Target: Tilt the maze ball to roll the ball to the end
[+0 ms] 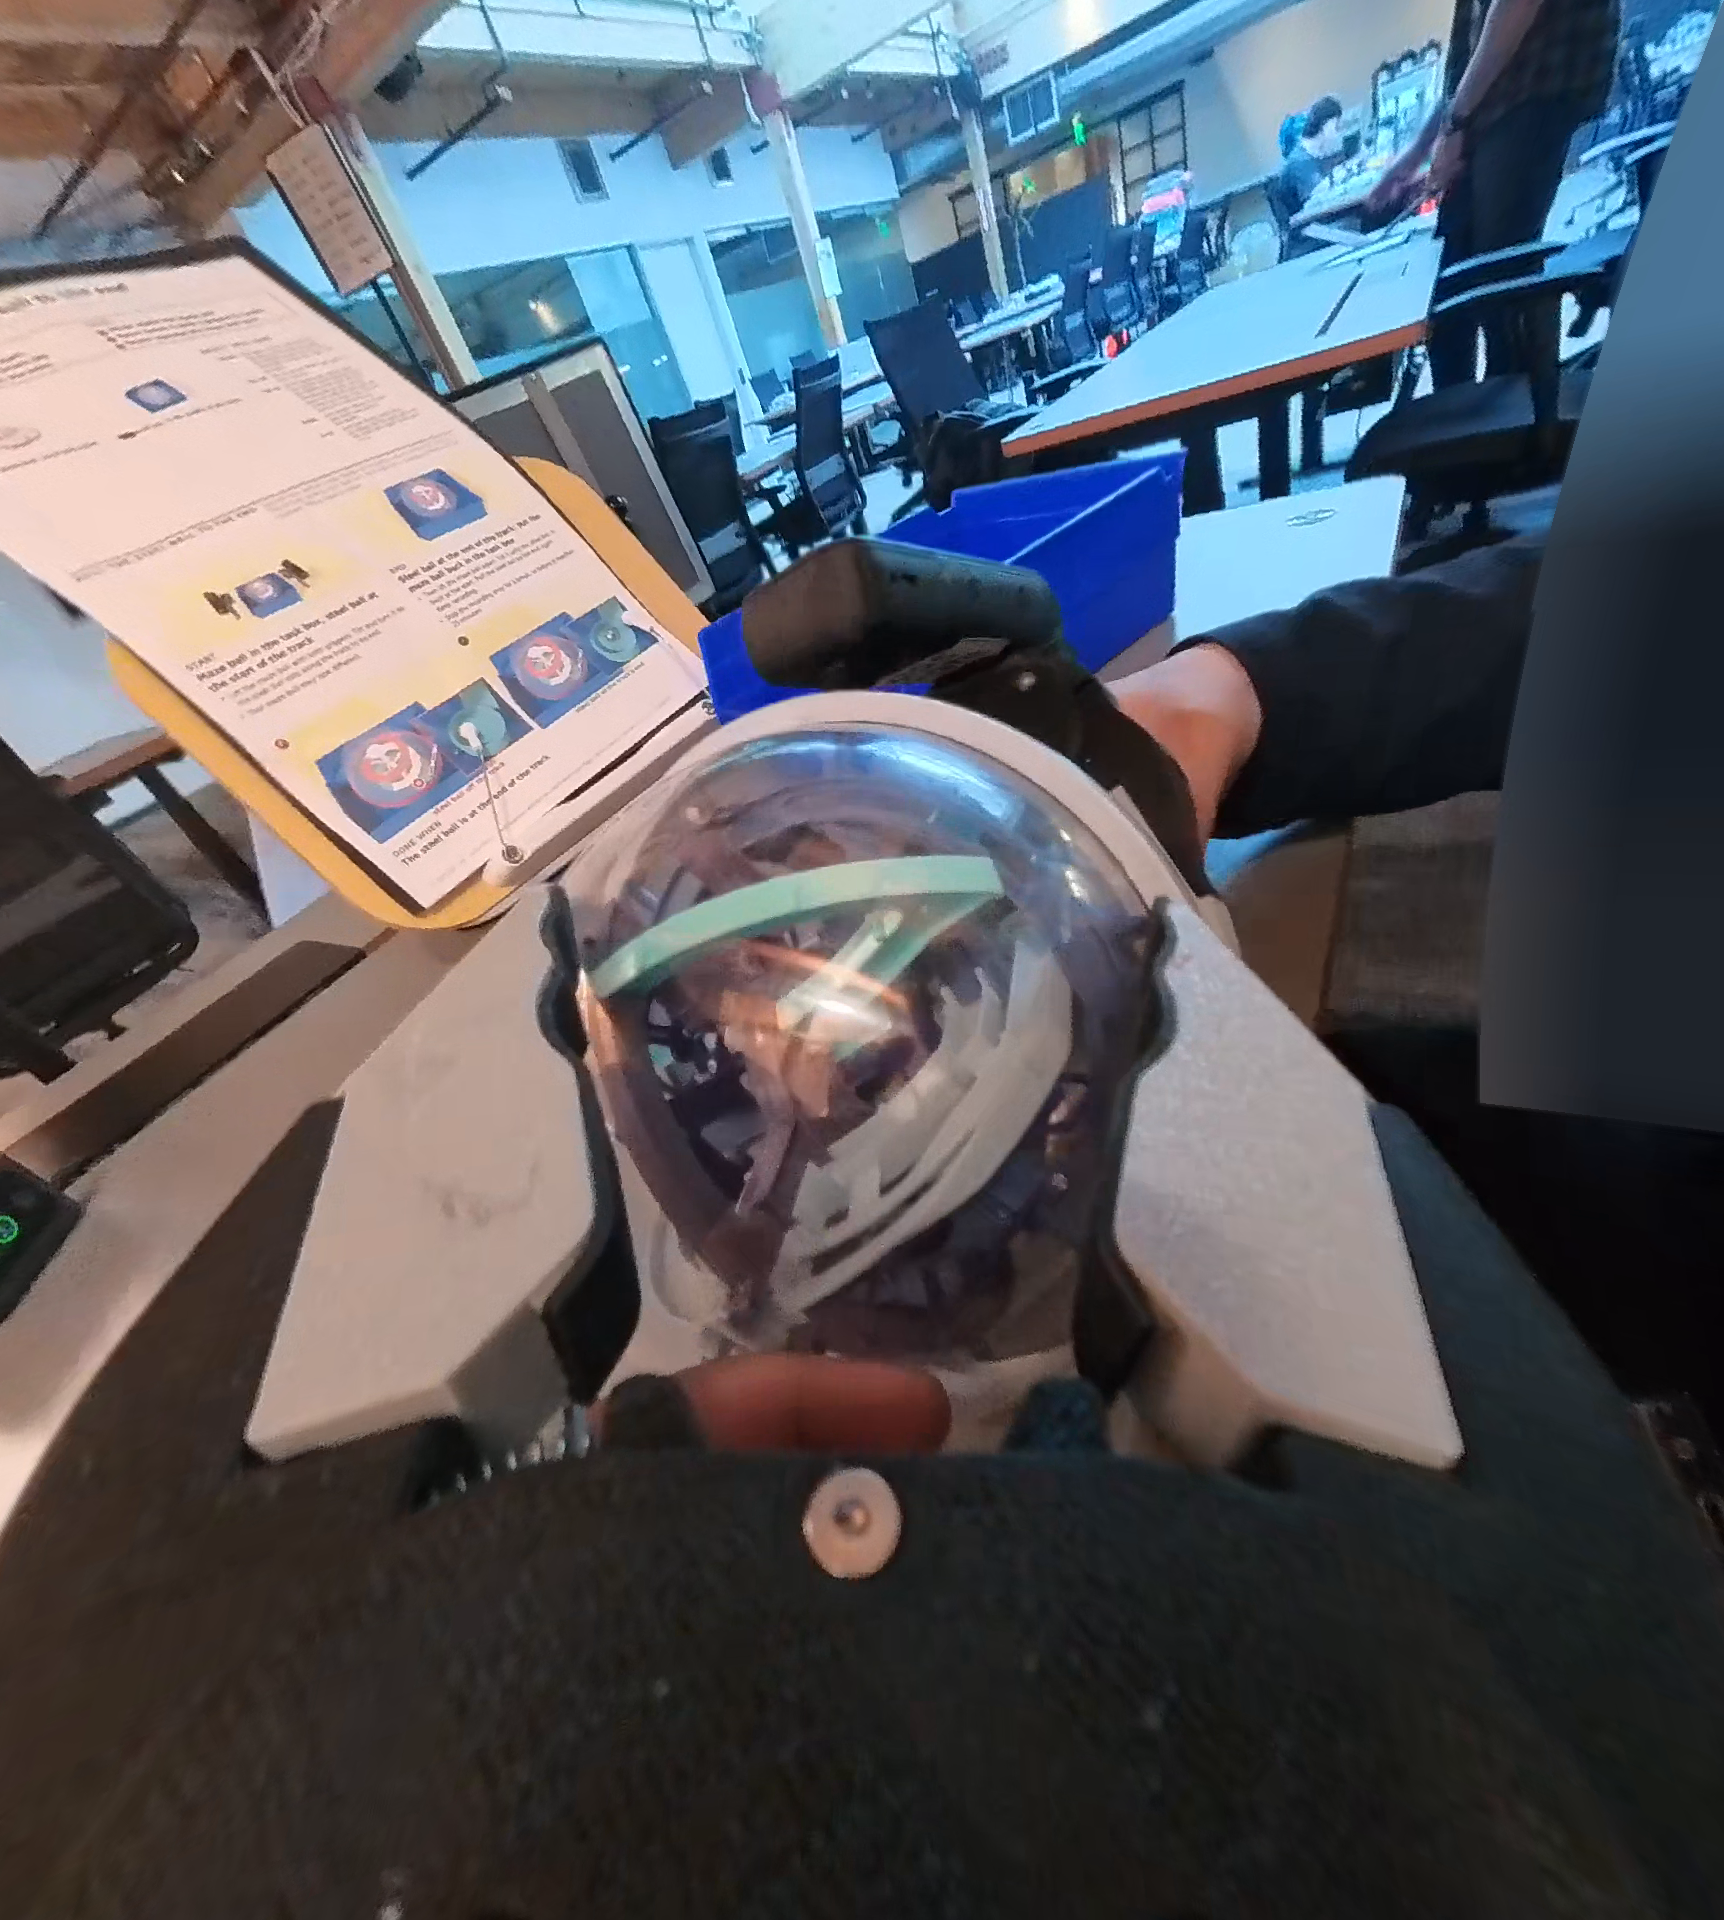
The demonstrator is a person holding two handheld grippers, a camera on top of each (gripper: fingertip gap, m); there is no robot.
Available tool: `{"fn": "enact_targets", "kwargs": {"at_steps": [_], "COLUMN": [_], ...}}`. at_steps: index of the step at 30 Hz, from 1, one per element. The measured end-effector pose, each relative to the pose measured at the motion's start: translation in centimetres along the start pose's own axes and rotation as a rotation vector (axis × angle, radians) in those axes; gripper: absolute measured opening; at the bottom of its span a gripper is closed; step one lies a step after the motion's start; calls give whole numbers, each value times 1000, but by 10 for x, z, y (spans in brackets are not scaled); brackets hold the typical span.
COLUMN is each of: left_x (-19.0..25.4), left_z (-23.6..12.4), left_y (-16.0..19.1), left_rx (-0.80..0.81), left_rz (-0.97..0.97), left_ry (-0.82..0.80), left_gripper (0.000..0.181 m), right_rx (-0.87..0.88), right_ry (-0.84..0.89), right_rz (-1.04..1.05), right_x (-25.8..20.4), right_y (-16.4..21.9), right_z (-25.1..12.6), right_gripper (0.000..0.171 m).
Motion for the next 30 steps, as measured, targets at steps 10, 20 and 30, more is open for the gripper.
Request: {"fn": "enact_targets", "kwargs": {"at_steps": [10,20,30], "left_x": [-3,-7,-4], "left_z": [-2,2,8], "left_y": [7,8,3], "left_rx": [9,5,-43], "left_rz": [-22,-5,43], "left_ry": [9,37,81], "left_gripper": [104,104,104], "right_rx": [-29,-21,13], "right_ry": [202,187,252], "right_rz": [-105,-112,-132], "right_x": [7,9,12], "right_y": [2,4,12], "right_z": [11,8,-25], "right_gripper": [137,135,135]}}
Point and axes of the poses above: each gripper's, where its closed fingertips meet, z out along the fingers, y out of its underside, x = y × z across the jaws, the point moved 7 cm from there along -z, back along the fingers, and after that the axes turned 12 degrees about z, right-handed, at the moved point
